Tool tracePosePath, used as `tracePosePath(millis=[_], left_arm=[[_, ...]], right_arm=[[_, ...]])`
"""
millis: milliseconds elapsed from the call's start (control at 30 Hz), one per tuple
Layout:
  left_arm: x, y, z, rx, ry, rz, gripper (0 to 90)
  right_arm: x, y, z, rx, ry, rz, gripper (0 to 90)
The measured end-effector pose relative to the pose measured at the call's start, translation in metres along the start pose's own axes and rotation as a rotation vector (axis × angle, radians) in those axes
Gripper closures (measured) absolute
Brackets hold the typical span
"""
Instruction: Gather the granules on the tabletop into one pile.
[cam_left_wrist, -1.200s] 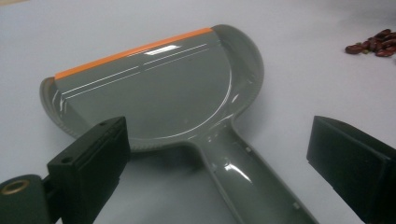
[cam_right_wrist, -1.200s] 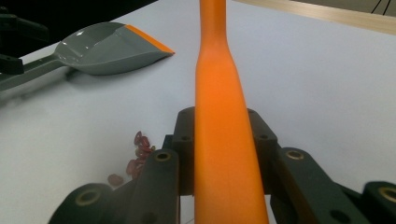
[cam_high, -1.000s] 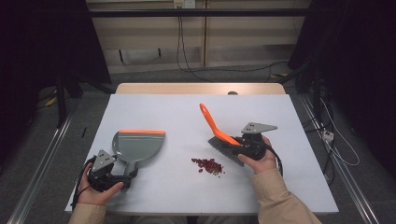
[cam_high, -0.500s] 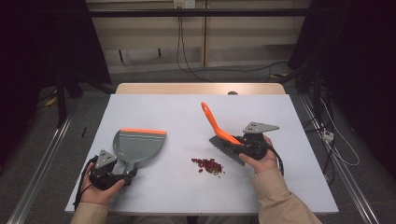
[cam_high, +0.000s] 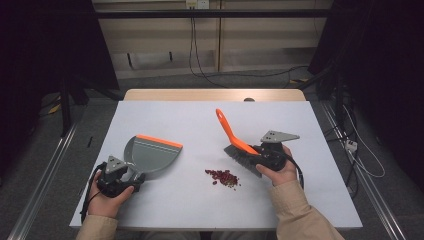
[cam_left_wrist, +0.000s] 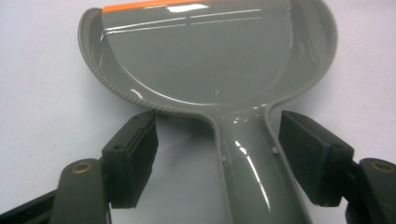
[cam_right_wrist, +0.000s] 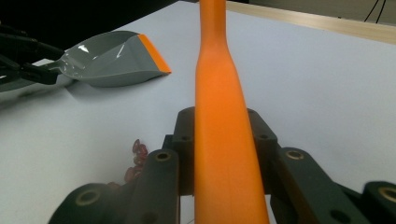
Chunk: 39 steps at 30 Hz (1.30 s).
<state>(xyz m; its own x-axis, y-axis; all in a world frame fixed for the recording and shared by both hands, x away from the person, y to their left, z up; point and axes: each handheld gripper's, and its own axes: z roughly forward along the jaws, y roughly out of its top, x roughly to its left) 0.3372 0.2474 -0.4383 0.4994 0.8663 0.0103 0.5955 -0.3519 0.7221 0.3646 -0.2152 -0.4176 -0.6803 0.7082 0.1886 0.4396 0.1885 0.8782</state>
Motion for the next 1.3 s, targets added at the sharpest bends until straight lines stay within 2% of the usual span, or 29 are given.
tracePosePath(millis=[33,100,233,300,467,767,867,1167,1300], left_arm=[[0.0007,-0.0004,0.0005,0.008,-0.008,0.000,32.9],[0.0006,-0.0004,0.0010,0.010,-0.007,0.004,33.9],[0.0008,0.0010,0.0026,0.018,-0.028,-0.012,39.9],[0.0018,0.0008,0.0037,0.018,-0.042,-0.021,46.1],[0.0047,0.0030,0.0037,0.020,-0.046,-0.010,61.8],[0.0087,0.0069,0.0019,0.030,-0.067,-0.007,62.8],[0.0082,0.0082,0.0014,0.038,-0.068,0.008,62.9],[0.0082,0.0058,0.0055,0.030,-0.075,-0.003,62.2],[0.0072,0.0070,0.0099,0.051,-0.076,0.002,59.1]], right_arm=[[0.0002,0.0001,-0.0003,0.001,0.001,-0.002,71.0],[0.0004,0.0001,-0.0009,-0.001,0.001,-0.002,71.0],[0.0004,-0.0004,-0.0012,0.001,-0.001,0.000,71.0],[0.0007,-0.0004,-0.0005,0.002,0.000,0.001,71.1],[0.0013,-0.0006,0.0007,0.002,0.001,0.000,71.1],[0.0010,-0.0008,-0.0004,-0.002,0.001,0.002,71.1],[0.0003,-0.0005,-0.0007,-0.011,0.001,0.007,71.0],[0.0007,-0.0004,0.0010,-0.009,0.013,0.012,71.1],[0.0005,-0.0004,0.0008,-0.011,0.011,0.012,71.1]])
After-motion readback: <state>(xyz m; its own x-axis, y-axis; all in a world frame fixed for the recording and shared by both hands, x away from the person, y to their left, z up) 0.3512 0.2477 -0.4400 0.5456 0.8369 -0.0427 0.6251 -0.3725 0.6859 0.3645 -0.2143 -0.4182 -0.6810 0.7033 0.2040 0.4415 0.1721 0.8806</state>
